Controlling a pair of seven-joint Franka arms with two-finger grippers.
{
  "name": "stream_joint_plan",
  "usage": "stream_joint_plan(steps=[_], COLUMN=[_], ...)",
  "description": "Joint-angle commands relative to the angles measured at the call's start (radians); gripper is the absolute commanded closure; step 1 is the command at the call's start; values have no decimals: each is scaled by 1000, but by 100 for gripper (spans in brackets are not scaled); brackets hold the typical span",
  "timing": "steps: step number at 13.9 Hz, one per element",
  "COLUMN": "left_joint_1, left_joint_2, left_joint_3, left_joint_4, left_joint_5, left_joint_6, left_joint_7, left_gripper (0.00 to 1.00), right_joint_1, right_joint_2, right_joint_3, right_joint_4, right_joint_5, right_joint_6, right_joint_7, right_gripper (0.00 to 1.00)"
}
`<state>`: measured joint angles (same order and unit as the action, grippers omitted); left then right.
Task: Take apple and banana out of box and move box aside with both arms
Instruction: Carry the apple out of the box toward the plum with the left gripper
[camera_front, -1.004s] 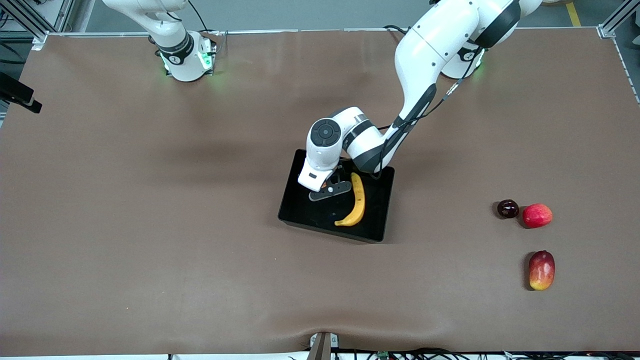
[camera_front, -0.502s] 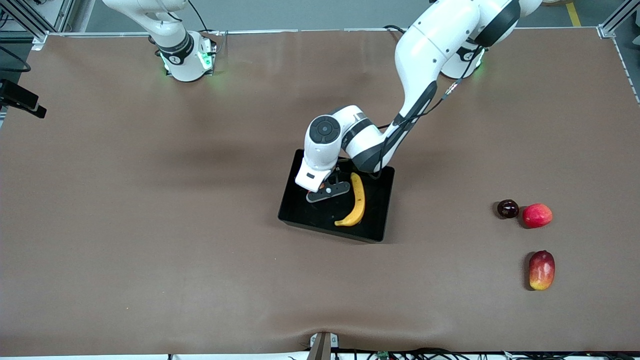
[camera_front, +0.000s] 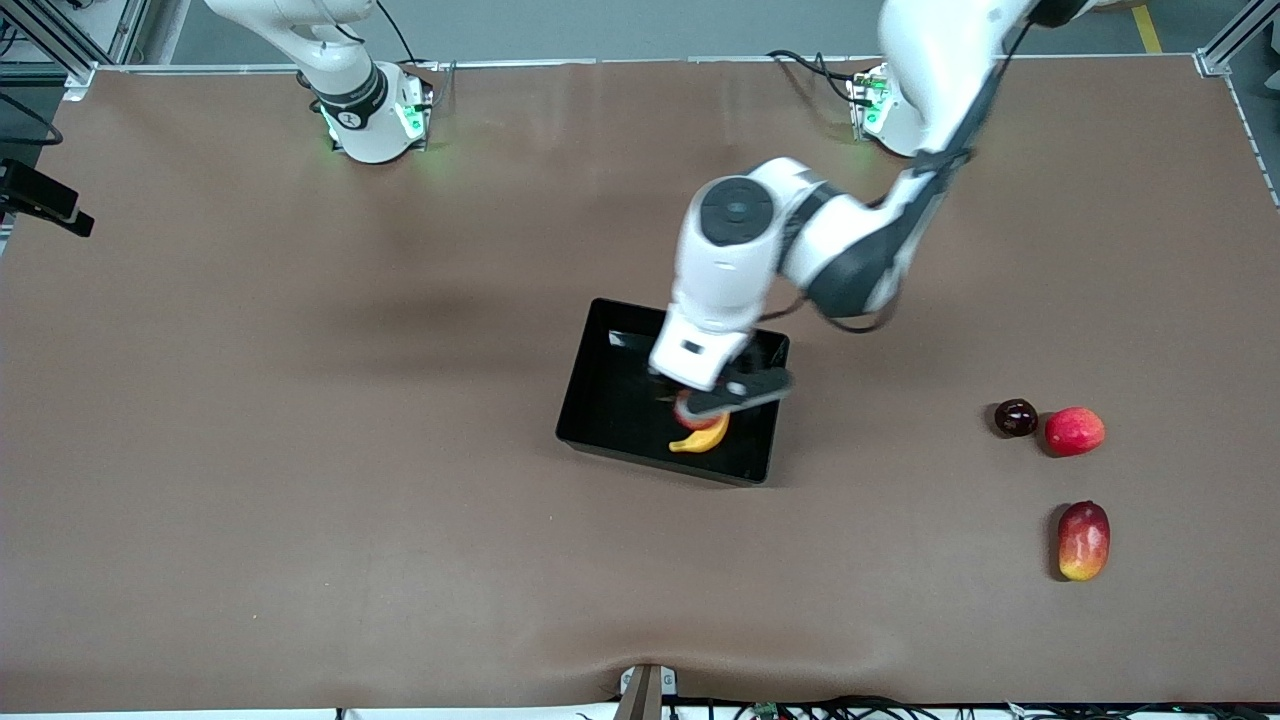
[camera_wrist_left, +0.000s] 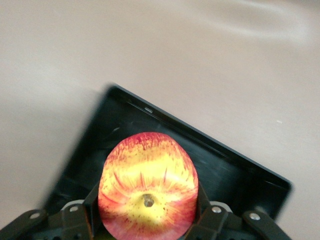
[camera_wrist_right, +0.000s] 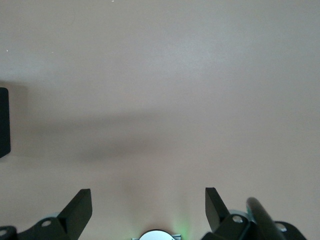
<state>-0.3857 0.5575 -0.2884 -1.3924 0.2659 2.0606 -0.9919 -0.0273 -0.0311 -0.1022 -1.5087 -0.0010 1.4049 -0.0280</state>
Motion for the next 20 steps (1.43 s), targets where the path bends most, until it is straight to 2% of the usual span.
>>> stream_joint_plan(steps=[1,5,10,14,20], left_joint_1=[95,230,339,427,530], left_joint_2=[-31,-2,126,136,124], left_joint_3=[-8,-6,2,0,-3], left_joint_4=[-36,-57,-76,-207,-273], left_joint_5=[10,12,32,142,153], left_joint_6=[-25,-25,32,191,202], left_joint_7=[163,372,403,423,557], left_gripper=[100,100,100,100,100], right_joint_1=[-16,-16,-16,-16,-17], right_joint_2=[14,25,25,25,27], right_joint_3=[12,12,12,12,12], right_joint_4=[16,16,16,16,16], right_joint_5=[-16,-16,-16,-16,-16], right_joint_6=[-10,-10,-10,-10,-10], right_joint_7=[-13,-13,-13,-13,-13], right_gripper=[0,0,0,0,0])
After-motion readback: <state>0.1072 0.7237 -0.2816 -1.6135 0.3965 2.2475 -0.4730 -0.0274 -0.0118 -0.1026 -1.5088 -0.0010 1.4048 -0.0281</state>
